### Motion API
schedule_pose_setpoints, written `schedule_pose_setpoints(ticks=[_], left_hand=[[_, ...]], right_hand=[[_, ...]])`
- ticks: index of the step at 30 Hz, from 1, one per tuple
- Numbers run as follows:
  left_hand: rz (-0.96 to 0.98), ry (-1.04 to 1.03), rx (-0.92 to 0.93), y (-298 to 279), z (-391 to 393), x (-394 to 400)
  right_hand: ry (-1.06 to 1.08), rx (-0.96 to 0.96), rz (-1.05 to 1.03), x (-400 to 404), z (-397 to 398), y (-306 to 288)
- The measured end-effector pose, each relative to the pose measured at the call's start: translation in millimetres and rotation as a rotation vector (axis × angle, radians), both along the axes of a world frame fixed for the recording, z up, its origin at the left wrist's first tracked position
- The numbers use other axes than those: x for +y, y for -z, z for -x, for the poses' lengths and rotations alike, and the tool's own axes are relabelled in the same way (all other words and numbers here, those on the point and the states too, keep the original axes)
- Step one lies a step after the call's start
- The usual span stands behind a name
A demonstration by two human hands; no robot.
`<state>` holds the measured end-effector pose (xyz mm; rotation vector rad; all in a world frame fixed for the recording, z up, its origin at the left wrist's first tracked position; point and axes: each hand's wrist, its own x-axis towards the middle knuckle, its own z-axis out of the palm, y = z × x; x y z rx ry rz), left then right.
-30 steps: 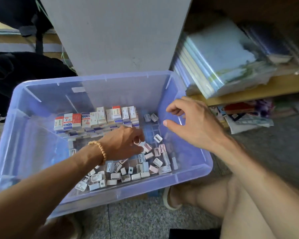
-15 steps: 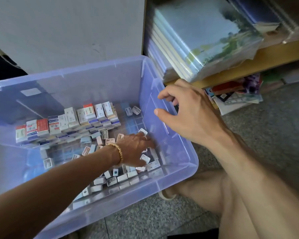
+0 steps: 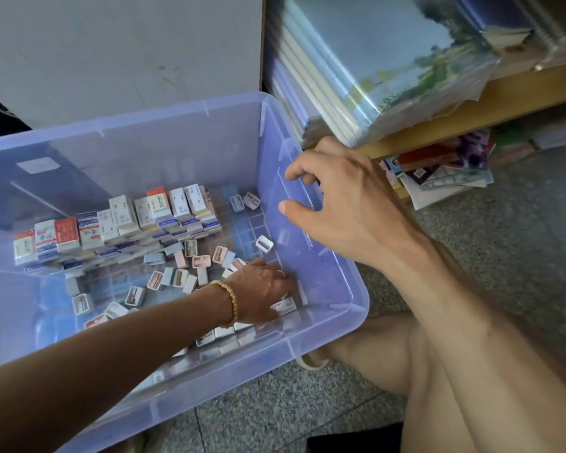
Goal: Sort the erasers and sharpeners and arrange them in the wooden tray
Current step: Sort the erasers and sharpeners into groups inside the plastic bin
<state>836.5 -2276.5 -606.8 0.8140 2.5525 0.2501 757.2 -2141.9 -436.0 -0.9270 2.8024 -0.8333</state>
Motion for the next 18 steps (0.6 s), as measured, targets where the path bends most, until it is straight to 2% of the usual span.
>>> schedule_pose_setpoints(ticks=[7, 11, 15, 18], left_hand=[[-0.072, -0.062, -0.208, -1.5, 4.4, -4.9], [-0.110, -0.106, -0.273, -3.7, 7.8, -3.1], [-0.204, -0.252, -0.347, -3.3, 8.9, -4.1], [-0.199, -0.243, -0.352, -3.3, 4.9, -3.2]], right_hand=[[-0.005, -0.007, -0.014, -1.5, -0.1, -2.4], [0.000, 0.005, -0.035, -2.5, 0.3, -3.1], [0.005, 0.017, -0.053, -3.3, -0.3, -3.3], [0.004, 0.022, -0.068, -4.4, -0.4, -4.2]])
